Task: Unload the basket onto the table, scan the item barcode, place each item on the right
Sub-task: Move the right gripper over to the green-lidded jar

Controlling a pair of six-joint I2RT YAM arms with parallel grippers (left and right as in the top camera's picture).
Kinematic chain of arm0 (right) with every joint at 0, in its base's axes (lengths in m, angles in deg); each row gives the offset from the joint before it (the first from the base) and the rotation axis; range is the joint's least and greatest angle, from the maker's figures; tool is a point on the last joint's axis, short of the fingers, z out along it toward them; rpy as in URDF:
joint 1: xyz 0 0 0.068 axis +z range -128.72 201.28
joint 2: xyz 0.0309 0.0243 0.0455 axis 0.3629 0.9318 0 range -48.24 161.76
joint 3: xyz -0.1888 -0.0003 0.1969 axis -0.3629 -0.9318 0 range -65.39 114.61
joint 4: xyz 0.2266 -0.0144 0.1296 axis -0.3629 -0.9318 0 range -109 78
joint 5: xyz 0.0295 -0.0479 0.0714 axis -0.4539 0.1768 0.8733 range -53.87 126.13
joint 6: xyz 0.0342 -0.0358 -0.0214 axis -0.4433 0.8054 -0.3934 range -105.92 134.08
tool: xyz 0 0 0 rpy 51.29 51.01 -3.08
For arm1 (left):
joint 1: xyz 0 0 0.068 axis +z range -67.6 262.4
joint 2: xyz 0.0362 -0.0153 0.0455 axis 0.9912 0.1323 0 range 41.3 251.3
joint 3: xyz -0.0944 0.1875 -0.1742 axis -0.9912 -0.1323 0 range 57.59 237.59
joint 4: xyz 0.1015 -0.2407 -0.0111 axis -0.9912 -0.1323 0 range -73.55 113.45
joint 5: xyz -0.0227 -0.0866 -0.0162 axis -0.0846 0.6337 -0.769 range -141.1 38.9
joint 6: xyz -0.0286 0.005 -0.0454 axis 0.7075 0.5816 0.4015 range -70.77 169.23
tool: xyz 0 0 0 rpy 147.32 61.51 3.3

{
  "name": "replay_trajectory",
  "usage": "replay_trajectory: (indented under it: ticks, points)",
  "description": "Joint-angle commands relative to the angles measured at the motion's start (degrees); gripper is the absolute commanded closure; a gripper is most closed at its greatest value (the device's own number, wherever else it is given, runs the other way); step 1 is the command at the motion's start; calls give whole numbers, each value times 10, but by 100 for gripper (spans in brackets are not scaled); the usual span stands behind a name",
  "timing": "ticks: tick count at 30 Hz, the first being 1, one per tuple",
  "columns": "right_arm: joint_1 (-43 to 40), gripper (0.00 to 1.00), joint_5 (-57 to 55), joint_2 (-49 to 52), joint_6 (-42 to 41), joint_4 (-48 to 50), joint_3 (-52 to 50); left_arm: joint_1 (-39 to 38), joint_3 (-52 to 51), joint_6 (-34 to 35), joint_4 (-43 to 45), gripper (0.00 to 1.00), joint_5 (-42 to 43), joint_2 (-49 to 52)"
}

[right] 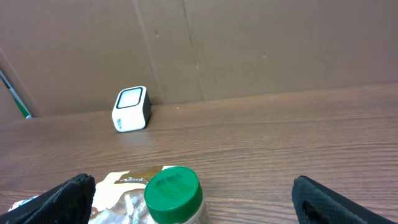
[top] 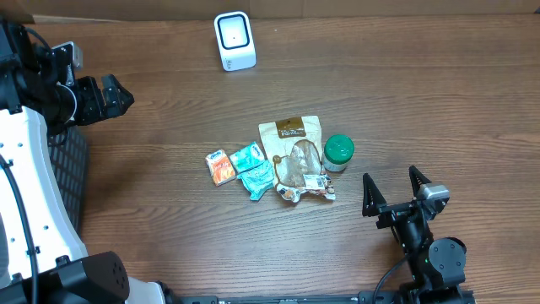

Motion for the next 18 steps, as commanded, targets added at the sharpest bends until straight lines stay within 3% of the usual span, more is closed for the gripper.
replay_trajectory:
  ticks: [1,18]
  points:
    - [0,0,-3,-6,1,3,-6,-3,5,-13,2,0,2,-1]
    - [0,0,9,-6,-2,7,-6,-3,5,-14,2,0,2,-1]
